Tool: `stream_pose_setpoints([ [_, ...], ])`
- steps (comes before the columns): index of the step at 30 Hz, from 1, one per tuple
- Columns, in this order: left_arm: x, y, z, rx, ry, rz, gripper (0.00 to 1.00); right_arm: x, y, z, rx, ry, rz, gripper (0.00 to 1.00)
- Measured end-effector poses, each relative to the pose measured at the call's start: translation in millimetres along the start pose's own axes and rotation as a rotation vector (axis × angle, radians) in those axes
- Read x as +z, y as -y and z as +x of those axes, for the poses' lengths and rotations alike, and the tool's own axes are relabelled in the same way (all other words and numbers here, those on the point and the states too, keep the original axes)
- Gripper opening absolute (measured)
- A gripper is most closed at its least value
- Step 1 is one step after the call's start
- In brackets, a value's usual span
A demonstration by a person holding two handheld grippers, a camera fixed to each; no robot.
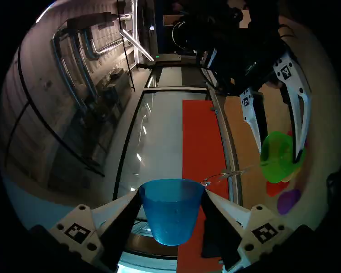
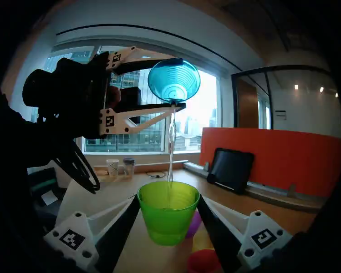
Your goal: Pour water
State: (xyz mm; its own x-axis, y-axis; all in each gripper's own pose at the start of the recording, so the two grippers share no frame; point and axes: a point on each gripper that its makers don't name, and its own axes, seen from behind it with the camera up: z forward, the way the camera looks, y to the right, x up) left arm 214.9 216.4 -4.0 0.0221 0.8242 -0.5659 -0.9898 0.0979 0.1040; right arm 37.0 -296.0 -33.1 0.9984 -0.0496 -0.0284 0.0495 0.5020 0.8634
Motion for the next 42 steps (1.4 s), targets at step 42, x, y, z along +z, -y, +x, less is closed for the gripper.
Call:
stream_pose_setpoints([
  [42,1.7,10.0,26,0.171,-0.050,0.048,0.87,-4.5,-7,3,0.006,-0.018,-0.011,0.91],
])
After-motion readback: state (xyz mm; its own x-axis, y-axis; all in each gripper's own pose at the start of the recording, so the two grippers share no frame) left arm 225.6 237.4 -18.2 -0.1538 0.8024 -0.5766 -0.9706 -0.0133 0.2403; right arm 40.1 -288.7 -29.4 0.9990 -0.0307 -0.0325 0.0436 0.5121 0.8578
